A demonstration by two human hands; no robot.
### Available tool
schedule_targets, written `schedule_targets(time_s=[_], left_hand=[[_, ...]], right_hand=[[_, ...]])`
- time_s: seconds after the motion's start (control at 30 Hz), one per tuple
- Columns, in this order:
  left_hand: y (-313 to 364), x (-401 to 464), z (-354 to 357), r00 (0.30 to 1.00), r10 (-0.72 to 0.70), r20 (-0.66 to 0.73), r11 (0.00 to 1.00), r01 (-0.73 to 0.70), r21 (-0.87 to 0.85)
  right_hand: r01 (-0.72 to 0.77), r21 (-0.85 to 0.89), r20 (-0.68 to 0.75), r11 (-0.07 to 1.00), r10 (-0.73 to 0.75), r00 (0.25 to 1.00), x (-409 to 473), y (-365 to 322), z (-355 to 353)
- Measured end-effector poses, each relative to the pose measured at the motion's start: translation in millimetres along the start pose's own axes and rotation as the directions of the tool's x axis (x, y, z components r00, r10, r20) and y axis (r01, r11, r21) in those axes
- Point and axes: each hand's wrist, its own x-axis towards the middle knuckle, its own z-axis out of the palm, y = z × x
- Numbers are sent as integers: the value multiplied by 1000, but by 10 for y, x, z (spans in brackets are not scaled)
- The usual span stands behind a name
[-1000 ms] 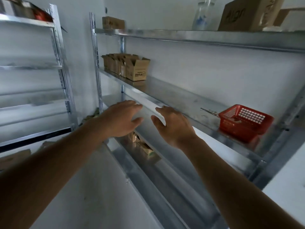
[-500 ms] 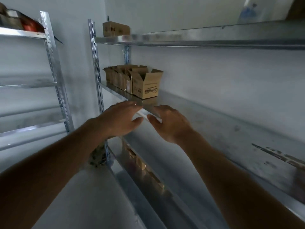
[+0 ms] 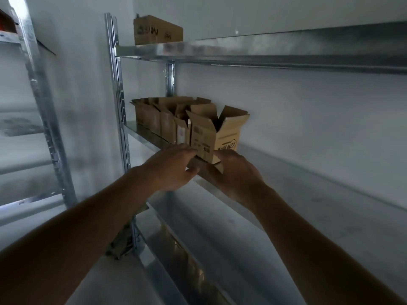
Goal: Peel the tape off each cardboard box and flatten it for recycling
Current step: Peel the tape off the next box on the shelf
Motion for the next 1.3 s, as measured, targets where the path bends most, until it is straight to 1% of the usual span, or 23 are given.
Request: schedule_targets(time_s=[0.1,0.2,0.27,0.33,0.43,0.6,0.7,0.83,0.9,1.03,1.17,1.3], left_hand=[[-551,426,94,997,71,29,997,-70,-37],[-999,861,173,988,134,77,990,-130,-46],[-1212,1130,202,979,170,110,985,-164,-57],[-1368,1370,219,969,212,123,976,-205,-71],[-1520,1668,245,958,257,128,964,-246,-98],[-1701,1916,365,948,299,108,950,-285,-124],[-1751,1953,406,947,303,109,950,-291,-109],[-1720,1965,426,939,319,126,945,-306,-114],[-1662,1952,434,936,331,125,941,-318,-113],[-1469,1901,394,919,363,153,931,-350,-107],[-1259,1873,340,891,420,173,907,-415,-68],[-937,1835,334,864,475,170,879,-475,-40]], right_hand=[[-116,-31,-35,993,115,993,478,-17,315],[-244,-55,-89,968,238,967,916,-27,561],[-346,-54,-132,937,336,932,1157,-14,663],[-441,-11,-193,897,431,881,1342,16,729],[-511,74,-280,857,509,814,1538,72,775],[-573,66,-281,817,566,775,1706,206,873],[-597,119,-280,793,604,746,1754,296,917],[-614,148,-417,775,612,672,1681,375,833],[-592,166,-479,788,590,650,1578,383,777],[-598,110,-514,794,561,650,1358,385,620],[-656,82,-558,751,580,594,1099,393,429],[-690,56,-597,721,578,556,727,400,245]])
